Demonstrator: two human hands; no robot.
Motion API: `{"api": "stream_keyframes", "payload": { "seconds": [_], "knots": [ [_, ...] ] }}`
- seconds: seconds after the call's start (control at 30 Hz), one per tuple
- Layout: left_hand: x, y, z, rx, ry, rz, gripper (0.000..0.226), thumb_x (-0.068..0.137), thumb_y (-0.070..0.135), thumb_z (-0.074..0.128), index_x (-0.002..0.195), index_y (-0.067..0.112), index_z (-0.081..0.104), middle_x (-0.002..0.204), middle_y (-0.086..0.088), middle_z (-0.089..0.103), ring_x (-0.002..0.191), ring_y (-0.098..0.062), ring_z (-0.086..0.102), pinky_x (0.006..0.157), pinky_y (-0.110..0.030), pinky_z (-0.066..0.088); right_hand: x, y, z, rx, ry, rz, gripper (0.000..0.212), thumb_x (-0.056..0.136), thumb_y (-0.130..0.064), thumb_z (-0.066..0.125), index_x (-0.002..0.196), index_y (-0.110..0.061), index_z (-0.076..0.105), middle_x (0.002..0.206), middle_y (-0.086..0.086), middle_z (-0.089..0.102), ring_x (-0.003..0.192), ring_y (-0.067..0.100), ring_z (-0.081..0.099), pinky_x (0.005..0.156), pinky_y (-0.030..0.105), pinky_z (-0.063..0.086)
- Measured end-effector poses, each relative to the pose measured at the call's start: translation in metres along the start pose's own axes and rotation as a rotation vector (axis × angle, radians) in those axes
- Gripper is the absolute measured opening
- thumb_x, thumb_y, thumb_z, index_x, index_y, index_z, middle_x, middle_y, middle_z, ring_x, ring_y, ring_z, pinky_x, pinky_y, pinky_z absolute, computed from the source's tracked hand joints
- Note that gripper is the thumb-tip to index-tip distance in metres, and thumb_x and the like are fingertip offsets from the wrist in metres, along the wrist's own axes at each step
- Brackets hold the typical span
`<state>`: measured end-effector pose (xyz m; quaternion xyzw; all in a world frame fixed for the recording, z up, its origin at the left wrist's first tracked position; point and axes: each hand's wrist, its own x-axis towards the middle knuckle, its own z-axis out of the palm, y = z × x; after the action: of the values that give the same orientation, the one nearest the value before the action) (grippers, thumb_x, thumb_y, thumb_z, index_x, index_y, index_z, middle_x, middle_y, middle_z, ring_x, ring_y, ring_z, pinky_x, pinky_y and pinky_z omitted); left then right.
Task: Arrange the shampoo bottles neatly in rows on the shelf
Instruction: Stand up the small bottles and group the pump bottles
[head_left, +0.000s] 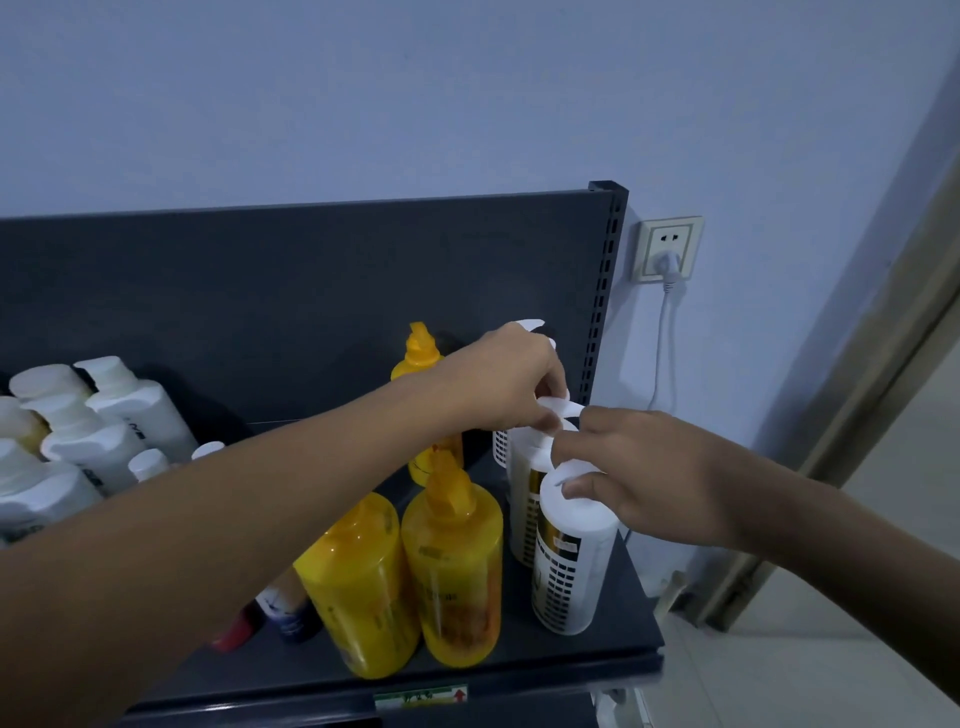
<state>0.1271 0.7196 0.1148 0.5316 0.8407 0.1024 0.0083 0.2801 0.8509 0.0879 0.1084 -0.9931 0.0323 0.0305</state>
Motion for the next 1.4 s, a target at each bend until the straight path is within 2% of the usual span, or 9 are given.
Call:
{"api": "stream_keyframes", "payload": {
  "seconds": [0.2,0.4,0.6,0.73,0.83,0.93,1.1,1.23,1.4],
  "knots": [
    [-0.038,-0.017,-0.024,0.033,0.044,-0.081,0.029,0.087,0.035,0.077,0.115,0.026,0.076,0.098,0.01,0.076,0.088,-0.005,0.069,0.08,-0.028,0.059,0.015,-0.003,-0.04,0.044,-0.048,0.117,0.044,0.089,-0.073,0.036,0.11,-0.044,0.061,0.094,-0.015,0.065,0.082,0.001,0.058,0.076,0.031,0.051],
    [-0.091,-0.045,-0.049,0.044,0.05,-0.212,0.023,0.091,0.032,0.074,0.113,0.026,0.076,0.095,0.016,0.071,0.09,-0.002,0.069,0.085,-0.028,0.059,0.075,0.016,-0.026,-0.007,0.122,0.277,0.043,0.093,-0.057,0.058,0.122,-0.026,0.058,0.096,-0.006,0.067,0.083,0.016,0.062,0.068,0.032,0.047],
    [-0.134,-0.062,-0.058,0.011,0.052,-0.326,0.02,0.096,0.039,0.065,0.109,0.029,0.077,0.09,0.021,0.071,0.085,0.006,0.066,0.079,-0.017,0.055,0.103,0.011,-0.016,-0.022,0.161,0.425,0.038,0.097,-0.042,0.06,0.117,-0.012,0.051,0.101,0.009,0.067,0.084,0.029,0.064,0.067,0.038,0.05],
    [-0.163,-0.06,-0.058,-0.063,0.0,-0.362,0.031,0.093,0.057,0.058,0.106,0.036,0.076,0.09,0.02,0.074,0.084,0.004,0.068,0.08,-0.025,0.059,0.093,-0.019,-0.027,-0.187,0.268,0.357,0.034,0.099,-0.047,0.054,0.108,-0.014,0.059,0.091,0.004,0.065,0.076,0.025,0.062,0.06,0.034,0.046],
    [-0.174,-0.059,-0.055,-0.089,-0.071,-0.392,0.042,0.083,0.067,0.065,0.111,0.036,0.07,0.084,0.019,0.076,0.08,0.009,0.068,0.077,-0.024,0.059,0.083,-0.058,-0.044,0.053,0.089,0.231,0.048,0.094,-0.065,0.052,0.095,-0.02,0.066,0.084,0.0,0.069,0.076,0.018,0.066,0.063,0.035,0.054],
    [-0.175,-0.056,-0.048,-0.058,-0.052,-0.433,0.046,0.072,0.068,0.076,0.088,0.025,0.072,0.067,0.007,0.072,0.058,0.002,0.063,0.057,-0.021,0.052,0.08,-0.088,-0.051,0.208,-0.307,0.203,0.068,0.086,-0.075,0.055,0.096,-0.011,0.074,0.076,0.003,0.078,0.067,0.017,0.074,0.055,0.023,0.055],
    [-0.178,-0.05,-0.037,-0.024,-0.001,-0.498,0.054,0.07,0.057,0.081,0.069,0.005,0.069,0.051,-0.006,0.057,0.046,-0.012,0.045,0.049,-0.03,0.04,0.088,-0.098,-0.037,0.238,-0.326,0.208,0.039,0.09,-0.033,0.066,0.081,0.004,0.075,0.062,0.004,0.076,0.057,0.015,0.073,0.056,0.02,0.055],
    [-0.179,-0.047,-0.035,0.002,0.046,-0.515,0.052,0.071,0.056,0.08,0.067,0.006,0.068,0.052,-0.006,0.057,0.048,-0.022,0.051,0.049,-0.035,0.047,0.105,-0.094,-0.035,0.214,-0.21,0.21,0.029,0.091,-0.028,0.064,0.088,-0.003,0.078,0.062,0.001,0.076,0.057,0.008,0.07,0.059,0.021,0.058],
    [-0.183,-0.044,-0.032,-0.026,0.096,-0.549,0.036,0.072,0.056,0.08,0.069,0.02,0.076,0.068,-0.001,0.072,0.069,-0.016,0.071,0.06,-0.039,0.061,0.134,-0.079,-0.025,0.23,-0.13,0.189,0.029,0.087,-0.027,0.068,0.094,-0.001,0.078,0.071,0.008,0.077,0.081,0.025,0.075,0.075,0.039,0.062]
  ]
}}
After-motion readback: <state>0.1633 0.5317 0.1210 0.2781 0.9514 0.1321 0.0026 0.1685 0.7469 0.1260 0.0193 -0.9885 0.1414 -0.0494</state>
